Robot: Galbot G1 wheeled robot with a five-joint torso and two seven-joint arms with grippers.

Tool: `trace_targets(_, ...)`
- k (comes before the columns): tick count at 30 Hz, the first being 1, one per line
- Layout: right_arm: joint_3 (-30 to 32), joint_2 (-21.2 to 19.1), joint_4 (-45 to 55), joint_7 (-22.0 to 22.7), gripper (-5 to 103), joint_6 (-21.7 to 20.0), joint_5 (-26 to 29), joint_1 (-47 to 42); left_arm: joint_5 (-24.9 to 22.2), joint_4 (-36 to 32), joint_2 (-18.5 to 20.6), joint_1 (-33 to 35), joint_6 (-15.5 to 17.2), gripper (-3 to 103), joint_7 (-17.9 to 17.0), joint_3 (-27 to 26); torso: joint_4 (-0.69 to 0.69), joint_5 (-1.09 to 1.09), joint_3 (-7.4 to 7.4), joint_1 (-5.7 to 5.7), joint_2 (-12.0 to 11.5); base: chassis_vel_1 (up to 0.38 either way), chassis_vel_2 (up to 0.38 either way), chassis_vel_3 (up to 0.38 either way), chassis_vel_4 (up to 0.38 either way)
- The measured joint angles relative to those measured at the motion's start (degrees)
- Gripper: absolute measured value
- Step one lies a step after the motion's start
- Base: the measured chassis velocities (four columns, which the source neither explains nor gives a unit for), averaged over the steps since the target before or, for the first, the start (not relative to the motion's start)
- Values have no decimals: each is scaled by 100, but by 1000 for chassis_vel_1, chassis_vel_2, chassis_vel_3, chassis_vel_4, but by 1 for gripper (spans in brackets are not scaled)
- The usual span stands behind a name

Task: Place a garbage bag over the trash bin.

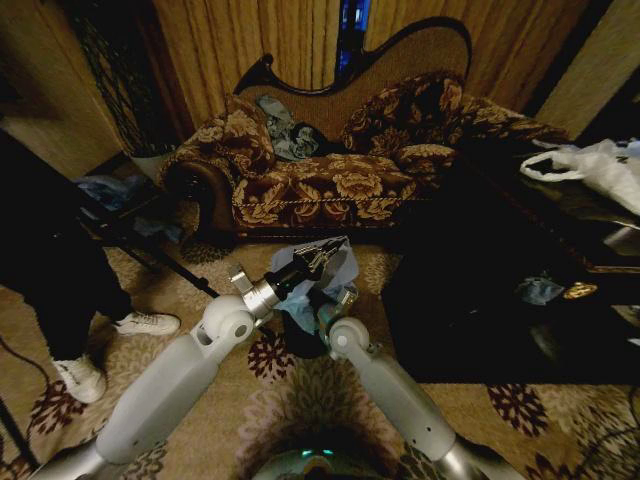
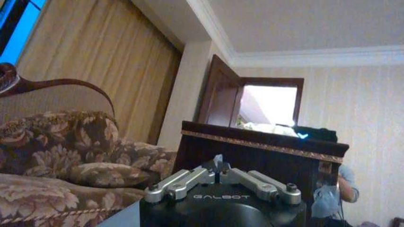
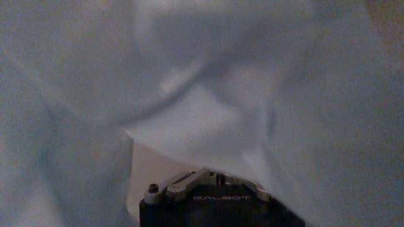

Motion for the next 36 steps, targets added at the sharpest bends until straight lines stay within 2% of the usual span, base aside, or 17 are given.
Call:
trace_targets(4,-120,-226,-65,-5,0,-245,-356,-8,20,71,-122,71,-21,0,0,3,0,0,0,0,0,0,0,0,0)
trace_targets(9,-258,-419,-64,126,0,-513,-510,73,95,153,-293,159,-56,0,5,-71,0,0,0,0,0,0,0,0,0)
trace_targets(11,-326,-515,-16,294,0,-741,-456,183,122,180,-395,187,-59,0,-7,-155,0,-1,0,0,0,0,0,0,0)
trace_targets(12,-423,-596,46,422,0,-1032,-309,327,130,191,-478,189,-59,0,-24,-251,0,-1,0,0,0,0,0,0,0)
trace_targets(13,-423,-596,46,422,0,-1032,-309,327,130,191,-478,189,-59,0,-24,-251,0,-1,0,0,0,0,0,0,0)
trace_targets(16,-762,-669,9,601,0,-1476,-132,661,130,211,-600,217,-51,0,-31,-487,-1,-1,0,0,0,0,0,0,0)
trace_targets(20,-1090,-609,-100,795,0,-1723,47,921,130,219,-705,322,-52,0,-31,-686,0,-1,0,0,0,0,0,0,0)
trace_targets(28,-1459,-232,-763,851,0,-1821,59,1353,227,352,-908,666,-237,0,54,-981,1,-2,0,0,0,0,0,0,0)
trace_targets(36,-1706,-307,-1102,800,0,-1835,-154,1327,291,577,-1168,906,-433,0,54,-1078,-1,-1,0,0,0,0,0,0,0)
